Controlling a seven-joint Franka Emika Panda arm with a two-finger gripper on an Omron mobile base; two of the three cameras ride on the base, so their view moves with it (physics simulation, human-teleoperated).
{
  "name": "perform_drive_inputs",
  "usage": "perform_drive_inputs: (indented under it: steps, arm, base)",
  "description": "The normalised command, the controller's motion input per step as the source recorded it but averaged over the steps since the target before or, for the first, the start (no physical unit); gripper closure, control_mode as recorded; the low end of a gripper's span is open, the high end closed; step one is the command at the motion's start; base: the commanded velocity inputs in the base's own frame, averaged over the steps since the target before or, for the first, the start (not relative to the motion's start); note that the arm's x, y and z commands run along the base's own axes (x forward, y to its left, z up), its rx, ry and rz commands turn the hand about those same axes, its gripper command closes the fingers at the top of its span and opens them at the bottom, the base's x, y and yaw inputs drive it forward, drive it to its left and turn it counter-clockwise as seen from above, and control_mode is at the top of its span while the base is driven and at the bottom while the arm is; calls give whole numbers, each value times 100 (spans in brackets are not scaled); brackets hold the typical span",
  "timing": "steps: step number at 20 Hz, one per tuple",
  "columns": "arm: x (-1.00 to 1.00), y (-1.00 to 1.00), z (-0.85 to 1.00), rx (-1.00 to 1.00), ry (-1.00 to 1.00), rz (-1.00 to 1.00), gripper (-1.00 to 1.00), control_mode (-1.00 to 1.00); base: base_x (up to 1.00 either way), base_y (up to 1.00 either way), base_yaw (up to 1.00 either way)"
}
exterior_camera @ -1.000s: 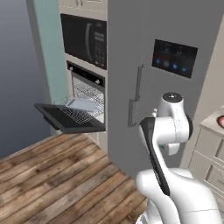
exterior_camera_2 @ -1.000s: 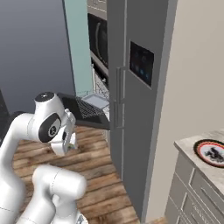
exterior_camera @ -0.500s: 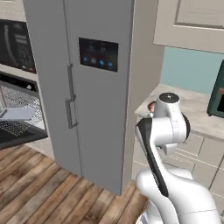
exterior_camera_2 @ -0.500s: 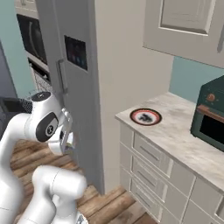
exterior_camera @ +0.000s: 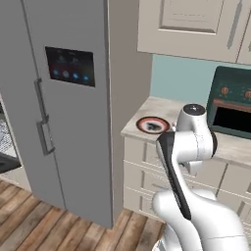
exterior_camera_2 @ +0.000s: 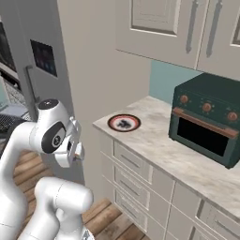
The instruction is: Take the baked cake out of the oven and place it on the plate for cooling. Then close the oven door.
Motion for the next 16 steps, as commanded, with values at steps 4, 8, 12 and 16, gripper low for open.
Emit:
perform_drive_inputs:
  steps: [4, 8, 12, 16]
  arm:
    - [0, 0, 0, 0, 0, 0, 100, 100]
    - [0, 0, 0, 0, 0, 0, 100, 100]
    - [0, 0, 0, 0, 0, 0, 100, 100]
    - [0, 0, 0, 0, 0, 0, 100, 100]
  base:
    - [31, -46, -4]
    - [89, 0, -26]
    - [98, 0, -22]
    - [97, 3, -14]
